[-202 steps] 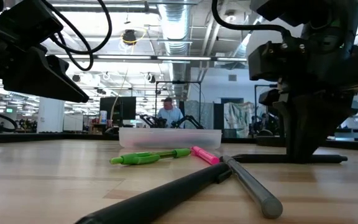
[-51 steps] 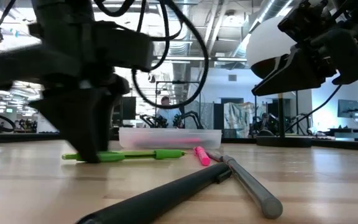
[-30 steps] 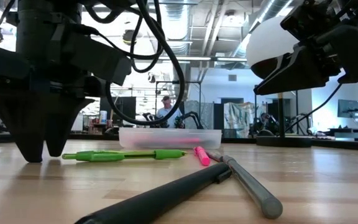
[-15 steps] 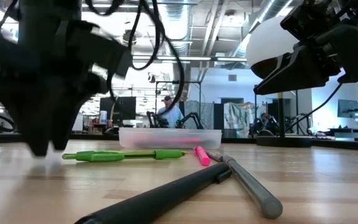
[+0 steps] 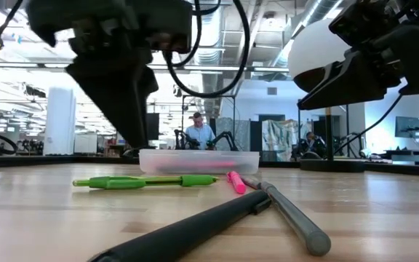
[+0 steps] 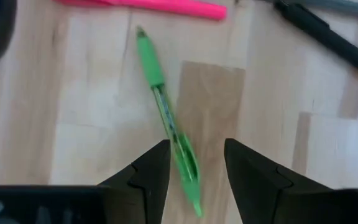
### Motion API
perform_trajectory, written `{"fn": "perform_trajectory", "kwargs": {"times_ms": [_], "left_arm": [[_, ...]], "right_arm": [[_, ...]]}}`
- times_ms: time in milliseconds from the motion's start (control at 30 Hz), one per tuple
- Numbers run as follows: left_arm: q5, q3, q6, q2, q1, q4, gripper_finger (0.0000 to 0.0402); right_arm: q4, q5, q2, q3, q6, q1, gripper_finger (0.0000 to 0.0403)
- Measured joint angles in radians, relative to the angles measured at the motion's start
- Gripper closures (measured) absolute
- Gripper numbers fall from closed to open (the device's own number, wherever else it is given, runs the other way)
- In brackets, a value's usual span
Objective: Pick & place school supplies into a supply box
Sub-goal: Put the green pen into the supply box
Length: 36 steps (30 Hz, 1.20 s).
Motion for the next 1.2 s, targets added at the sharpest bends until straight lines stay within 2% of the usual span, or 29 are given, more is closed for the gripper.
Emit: {"fn": "perform_trajectory", "kwargs": {"times_ms": [467, 667, 900, 1200], "left_arm": [[-0.04, 0.001, 0.049, 0.025, 0.043, 0.086, 0.0253], [0.021, 0.001, 0.061, 0.066, 0.066, 0.089, 0.0253], [0.044, 0.001, 0.059, 0.066, 0.08, 0.07, 0.0253], [0.099, 0.007, 0.04, 0.129, 0.089, 0.068, 0.0253]], "right_arm": [[-0.002, -0.001, 0.0, 0.0, -0.002, 0.014, 0.0281], [-0.015, -0.001, 0.0, 0.002, -0.002, 0.014, 0.0281], [-0.026, -0.001, 0.0, 0.001, 0.005, 0.014, 0.0281], [-0.039, 0.0, 0.0, 0.001, 0.008, 0.014, 0.0281]]}}
